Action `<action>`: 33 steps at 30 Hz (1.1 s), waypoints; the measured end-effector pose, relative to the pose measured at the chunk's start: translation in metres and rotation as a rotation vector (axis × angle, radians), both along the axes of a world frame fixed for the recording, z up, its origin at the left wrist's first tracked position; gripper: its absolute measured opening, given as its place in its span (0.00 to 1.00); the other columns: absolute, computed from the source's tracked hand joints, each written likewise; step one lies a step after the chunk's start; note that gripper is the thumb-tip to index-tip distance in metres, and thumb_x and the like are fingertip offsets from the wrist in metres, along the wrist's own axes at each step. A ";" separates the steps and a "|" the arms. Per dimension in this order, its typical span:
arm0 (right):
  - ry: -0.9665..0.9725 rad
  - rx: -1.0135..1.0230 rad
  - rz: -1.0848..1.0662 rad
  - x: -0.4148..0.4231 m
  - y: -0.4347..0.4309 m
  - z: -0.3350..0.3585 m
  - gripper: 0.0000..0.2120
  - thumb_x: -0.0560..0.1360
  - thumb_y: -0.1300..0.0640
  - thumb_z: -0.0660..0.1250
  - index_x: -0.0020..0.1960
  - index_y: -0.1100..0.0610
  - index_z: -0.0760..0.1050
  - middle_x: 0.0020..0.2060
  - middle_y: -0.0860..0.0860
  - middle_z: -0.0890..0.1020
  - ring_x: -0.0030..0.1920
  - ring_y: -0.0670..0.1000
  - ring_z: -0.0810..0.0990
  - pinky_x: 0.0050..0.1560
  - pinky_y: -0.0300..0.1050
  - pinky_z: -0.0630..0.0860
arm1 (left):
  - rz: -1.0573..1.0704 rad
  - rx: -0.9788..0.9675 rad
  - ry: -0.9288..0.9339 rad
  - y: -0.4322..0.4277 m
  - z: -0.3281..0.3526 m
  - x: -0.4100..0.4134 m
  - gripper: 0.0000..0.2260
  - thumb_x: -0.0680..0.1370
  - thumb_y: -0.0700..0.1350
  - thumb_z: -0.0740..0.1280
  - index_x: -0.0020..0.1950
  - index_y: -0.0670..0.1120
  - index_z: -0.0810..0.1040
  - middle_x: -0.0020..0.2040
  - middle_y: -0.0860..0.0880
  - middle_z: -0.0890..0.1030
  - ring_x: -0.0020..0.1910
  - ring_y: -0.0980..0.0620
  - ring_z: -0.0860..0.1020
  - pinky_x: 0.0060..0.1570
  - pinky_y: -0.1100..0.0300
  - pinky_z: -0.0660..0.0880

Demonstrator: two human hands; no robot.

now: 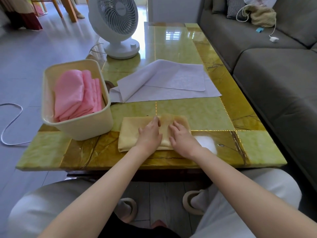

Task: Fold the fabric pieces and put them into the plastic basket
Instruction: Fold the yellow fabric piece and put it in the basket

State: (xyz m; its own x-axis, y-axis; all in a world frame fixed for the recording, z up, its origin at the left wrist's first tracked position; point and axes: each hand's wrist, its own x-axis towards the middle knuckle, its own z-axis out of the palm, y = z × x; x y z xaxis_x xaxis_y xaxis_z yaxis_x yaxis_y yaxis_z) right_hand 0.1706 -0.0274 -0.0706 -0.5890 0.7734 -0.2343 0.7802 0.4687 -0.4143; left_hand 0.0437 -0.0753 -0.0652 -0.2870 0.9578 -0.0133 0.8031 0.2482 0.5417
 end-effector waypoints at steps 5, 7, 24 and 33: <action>-0.001 0.051 0.044 -0.003 0.002 0.005 0.28 0.78 0.63 0.56 0.76 0.57 0.52 0.77 0.54 0.51 0.77 0.53 0.48 0.76 0.47 0.49 | -0.074 0.005 0.035 -0.005 0.000 0.003 0.11 0.76 0.40 0.63 0.57 0.45 0.67 0.51 0.50 0.70 0.50 0.48 0.74 0.54 0.53 0.66; 0.054 0.083 0.102 -0.008 -0.006 0.008 0.29 0.78 0.66 0.57 0.76 0.56 0.52 0.77 0.52 0.53 0.77 0.51 0.49 0.76 0.45 0.49 | -0.049 0.052 -0.011 -0.006 0.001 -0.001 0.10 0.77 0.42 0.62 0.57 0.45 0.68 0.55 0.48 0.71 0.51 0.47 0.74 0.55 0.51 0.69; 0.026 0.203 0.145 -0.004 -0.043 0.014 0.27 0.75 0.74 0.57 0.71 0.57 0.63 0.67 0.55 0.72 0.67 0.53 0.70 0.64 0.42 0.69 | 0.026 -0.119 0.229 -0.039 -0.011 -0.035 0.17 0.78 0.53 0.59 0.67 0.54 0.69 0.67 0.49 0.67 0.67 0.47 0.62 0.64 0.49 0.61; 0.007 0.289 0.275 -0.002 -0.052 0.008 0.29 0.77 0.70 0.54 0.76 0.61 0.53 0.75 0.55 0.60 0.76 0.51 0.56 0.74 0.41 0.52 | 0.026 -0.179 0.243 -0.036 -0.005 -0.033 0.18 0.80 0.52 0.56 0.71 0.55 0.66 0.69 0.47 0.65 0.69 0.45 0.61 0.66 0.46 0.60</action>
State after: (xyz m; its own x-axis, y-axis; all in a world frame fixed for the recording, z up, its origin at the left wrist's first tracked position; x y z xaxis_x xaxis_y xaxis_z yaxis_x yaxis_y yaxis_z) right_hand 0.1685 -0.0794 -0.0623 -0.7844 0.6197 -0.0252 0.6066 0.7581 -0.2396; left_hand 0.0111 -0.1116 -0.0706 -0.3267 0.9388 -0.1093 0.8960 0.3444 0.2804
